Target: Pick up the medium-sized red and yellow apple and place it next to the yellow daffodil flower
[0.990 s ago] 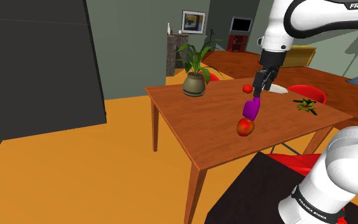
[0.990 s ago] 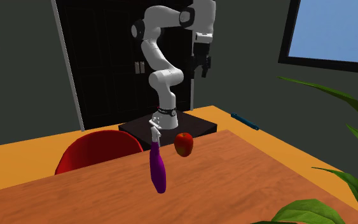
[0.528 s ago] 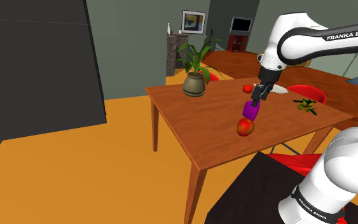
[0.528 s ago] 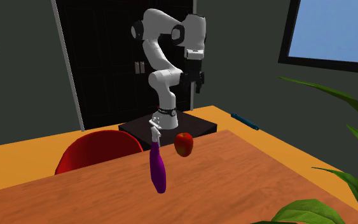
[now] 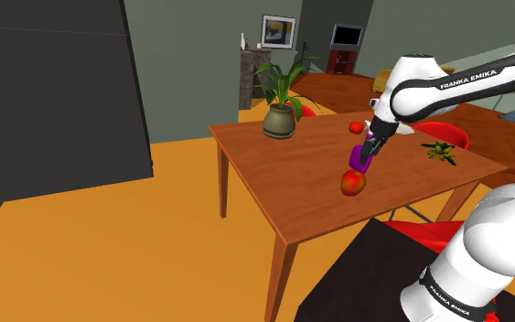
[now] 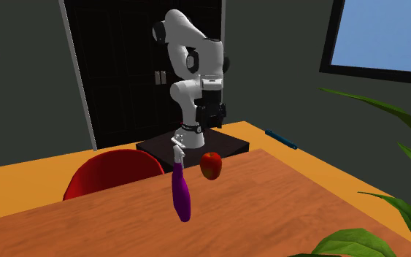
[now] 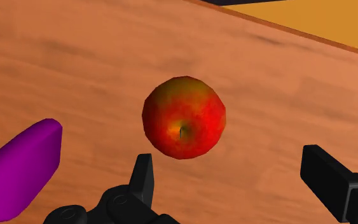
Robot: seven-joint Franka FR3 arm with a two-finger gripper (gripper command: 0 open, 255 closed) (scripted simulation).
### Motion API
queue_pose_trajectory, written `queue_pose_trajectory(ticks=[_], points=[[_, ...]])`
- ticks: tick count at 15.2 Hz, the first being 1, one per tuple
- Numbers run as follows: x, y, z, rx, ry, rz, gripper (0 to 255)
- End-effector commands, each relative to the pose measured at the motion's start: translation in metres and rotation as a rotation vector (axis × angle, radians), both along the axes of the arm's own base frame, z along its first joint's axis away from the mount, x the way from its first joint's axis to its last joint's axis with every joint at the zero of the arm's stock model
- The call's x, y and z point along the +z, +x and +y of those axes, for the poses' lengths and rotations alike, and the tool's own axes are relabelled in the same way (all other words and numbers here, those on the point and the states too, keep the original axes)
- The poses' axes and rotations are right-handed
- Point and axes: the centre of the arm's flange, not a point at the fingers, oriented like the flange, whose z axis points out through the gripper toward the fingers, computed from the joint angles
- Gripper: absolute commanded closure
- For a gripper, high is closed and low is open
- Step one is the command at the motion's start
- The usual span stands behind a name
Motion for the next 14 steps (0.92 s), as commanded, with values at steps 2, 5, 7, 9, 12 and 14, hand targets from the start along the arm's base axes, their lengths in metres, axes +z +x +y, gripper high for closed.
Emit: queue_pose_trajectory(ticks=[2, 5, 7, 9, 12, 14], points=[[-0.029, 0.006, -0.027, 0.004, -0.005, -0.03, 0], [-0.041, 0.007, -0.029, 0.004, -0.005, -0.032, 0], [-0.052, 0.009, -0.03, 0.004, -0.005, -0.032, 0], [-0.062, 0.01, -0.031, 0.004, -0.005, -0.032, 0], [-0.07, 0.011, -0.032, 0.004, -0.006, -0.032, 0], [-0.07, 0.011, -0.032, 0.004, -0.005, -0.032, 0]])
